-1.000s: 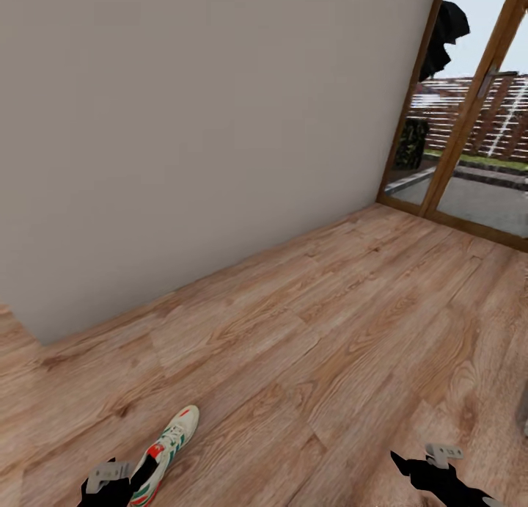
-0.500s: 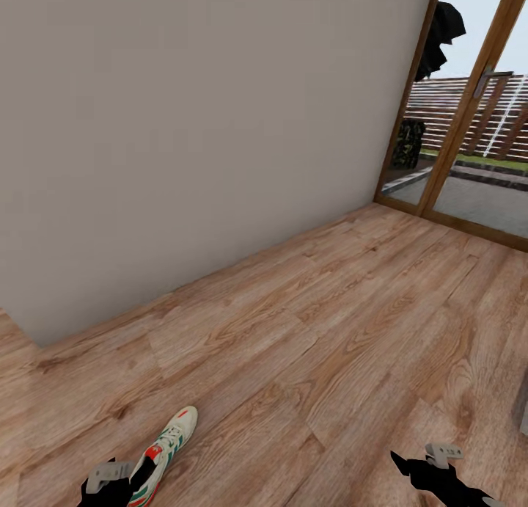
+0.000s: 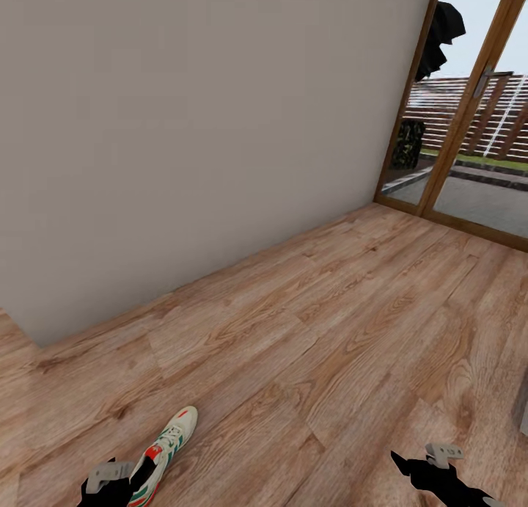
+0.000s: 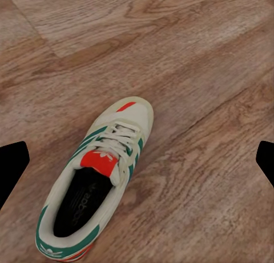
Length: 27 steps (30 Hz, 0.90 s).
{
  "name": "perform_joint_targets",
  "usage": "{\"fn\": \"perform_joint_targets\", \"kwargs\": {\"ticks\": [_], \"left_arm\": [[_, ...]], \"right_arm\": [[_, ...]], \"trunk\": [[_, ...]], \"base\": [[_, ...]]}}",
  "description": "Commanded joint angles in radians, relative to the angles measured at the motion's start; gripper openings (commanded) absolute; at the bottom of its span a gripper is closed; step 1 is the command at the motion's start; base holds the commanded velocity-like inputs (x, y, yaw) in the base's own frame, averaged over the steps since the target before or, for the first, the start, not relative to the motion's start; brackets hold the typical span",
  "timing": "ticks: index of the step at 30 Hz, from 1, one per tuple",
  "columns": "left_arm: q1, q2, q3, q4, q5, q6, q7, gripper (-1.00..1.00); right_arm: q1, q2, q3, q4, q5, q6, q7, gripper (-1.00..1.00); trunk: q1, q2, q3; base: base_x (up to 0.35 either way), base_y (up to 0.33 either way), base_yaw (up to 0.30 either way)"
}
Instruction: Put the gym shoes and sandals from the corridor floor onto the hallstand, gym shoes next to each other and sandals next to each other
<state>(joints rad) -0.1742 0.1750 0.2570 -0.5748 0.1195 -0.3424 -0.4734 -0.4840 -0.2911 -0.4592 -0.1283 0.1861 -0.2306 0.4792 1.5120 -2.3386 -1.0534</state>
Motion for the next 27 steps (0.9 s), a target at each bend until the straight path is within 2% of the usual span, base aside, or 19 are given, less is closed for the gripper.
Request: {"fn": "perform_joint_targets", "kwargs": {"ticks": [1, 7, 16, 27], "left_arm": [[-0.001, 0.0, 0.002, 0.001, 0.009, 0.002, -0.01, 1.0], [-0.001, 0.0, 0.002, 0.001, 0.009, 0.002, -0.01, 1.0], [-0.001, 0.0, 0.002, 0.001, 0.008, 0.002, -0.01, 1.0], [-0.001, 0.0, 0.003, 0.001, 0.008, 0.002, -0.01, 1.0]], "right_arm": [[-0.001, 0.0, -0.009, 0.001, 0.01, -0.004, 0.003, 1.0], [-0.001, 0.0, -0.009, 0.001, 0.01, -0.004, 0.003, 1.0], [-0.001, 0.001, -0.009, 0.001, 0.01, -0.004, 0.003, 1.0], [-0.001, 0.001, -0.009, 0.001, 0.01, -0.004, 0.003, 1.0]], "trunk": [[0.0, 0.0, -0.001], [0.0, 0.0, -0.001], [0.0, 0.0, -0.001], [0.0, 0.0, -0.001]], "base": [[0.0, 0.0, 0.0], [0.059, 0.0, 0.0], [0.236, 0.023, 0.0], [0.027, 0.002, 0.0]]}}
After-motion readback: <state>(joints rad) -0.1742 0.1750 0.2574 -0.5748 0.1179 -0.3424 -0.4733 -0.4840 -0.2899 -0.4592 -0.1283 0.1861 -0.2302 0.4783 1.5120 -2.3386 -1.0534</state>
